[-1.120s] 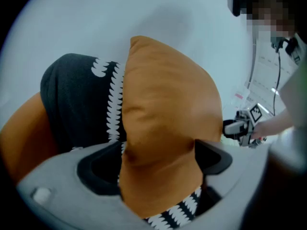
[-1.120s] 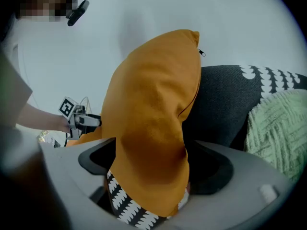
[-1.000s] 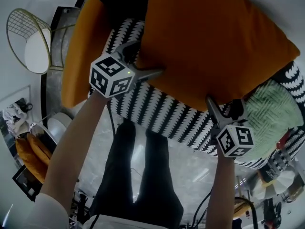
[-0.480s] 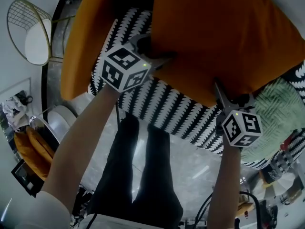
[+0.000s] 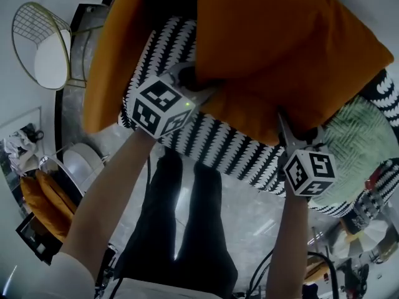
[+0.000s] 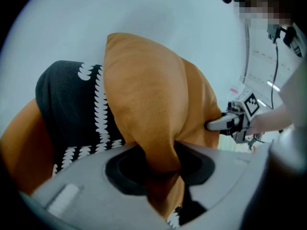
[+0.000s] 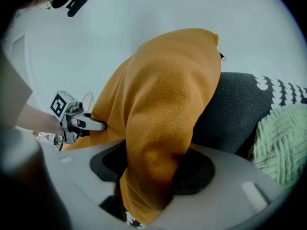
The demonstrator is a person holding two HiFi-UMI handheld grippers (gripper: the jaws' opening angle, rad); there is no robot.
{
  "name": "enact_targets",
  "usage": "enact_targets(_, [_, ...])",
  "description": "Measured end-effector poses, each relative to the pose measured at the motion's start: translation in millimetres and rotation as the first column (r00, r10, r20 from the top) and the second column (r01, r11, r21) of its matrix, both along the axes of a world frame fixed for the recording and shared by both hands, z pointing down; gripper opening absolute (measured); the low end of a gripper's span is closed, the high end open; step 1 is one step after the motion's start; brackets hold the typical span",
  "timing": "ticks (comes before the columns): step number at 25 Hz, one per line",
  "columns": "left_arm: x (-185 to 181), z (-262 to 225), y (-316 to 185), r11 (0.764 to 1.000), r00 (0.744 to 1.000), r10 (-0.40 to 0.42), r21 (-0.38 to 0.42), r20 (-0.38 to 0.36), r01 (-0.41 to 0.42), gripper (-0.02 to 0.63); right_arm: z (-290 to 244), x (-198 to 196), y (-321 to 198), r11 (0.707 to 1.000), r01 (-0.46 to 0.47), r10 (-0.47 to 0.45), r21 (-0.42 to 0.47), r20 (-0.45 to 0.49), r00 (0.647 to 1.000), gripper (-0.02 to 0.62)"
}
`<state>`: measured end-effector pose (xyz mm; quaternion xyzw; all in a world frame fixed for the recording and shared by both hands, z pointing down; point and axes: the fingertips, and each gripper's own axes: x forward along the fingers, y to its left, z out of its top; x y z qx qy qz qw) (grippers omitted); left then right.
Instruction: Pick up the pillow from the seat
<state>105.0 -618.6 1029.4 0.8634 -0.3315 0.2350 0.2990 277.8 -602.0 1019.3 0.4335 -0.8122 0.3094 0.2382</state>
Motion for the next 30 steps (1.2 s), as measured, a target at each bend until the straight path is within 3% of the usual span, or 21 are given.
enact_targets(10, [-18.2, -23.2, 41.1, 1.0, 1.0, 0.001, -0.023, 0.001, -0.001, 0.153, -17.6, -17.0, 41.6, 0.999, -0.015, 0.016, -0.043, 0.029, 0.999, 0.259])
enact_targets(14, [-45.6, -48.4, 47.5, 1.0, 1.0, -0.003, -0.019, -0.003, 0.003, 0.153, -37.9, -43.9, 48.2, 0.998, -0.017, 0.02, -0.065, 0.048, 0.999, 0.258])
enact_targets(18, [-48.5, -68.8, 50.7, 1.0, 1.0, -0.017, -0.011, 0.018, 0.017, 0.158, -52.7, -46.2, 50.0, 0.998, -0.008, 0.014, -0.067, 0.084, 0.996, 0.258])
enact_targets(24, [-73.4, -133.4, 47.6, 0.998, 0.997, -0.061, 0.025, 0.053, 0.06, 0.161, -109.2, -70.7, 41.0, 0.998, 0.019, -0.012, -0.055, 0.126, 0.992, 0.258])
enact_targets(30, [-53.9, -203.3, 63.0, 0.996, 0.994, -0.08, 0.047, 0.076, 0.076, 0.163, -173.3, -51.1, 54.3, 0.999, 0.032, -0.025, -0.044, 0.157, 0.987, 0.258])
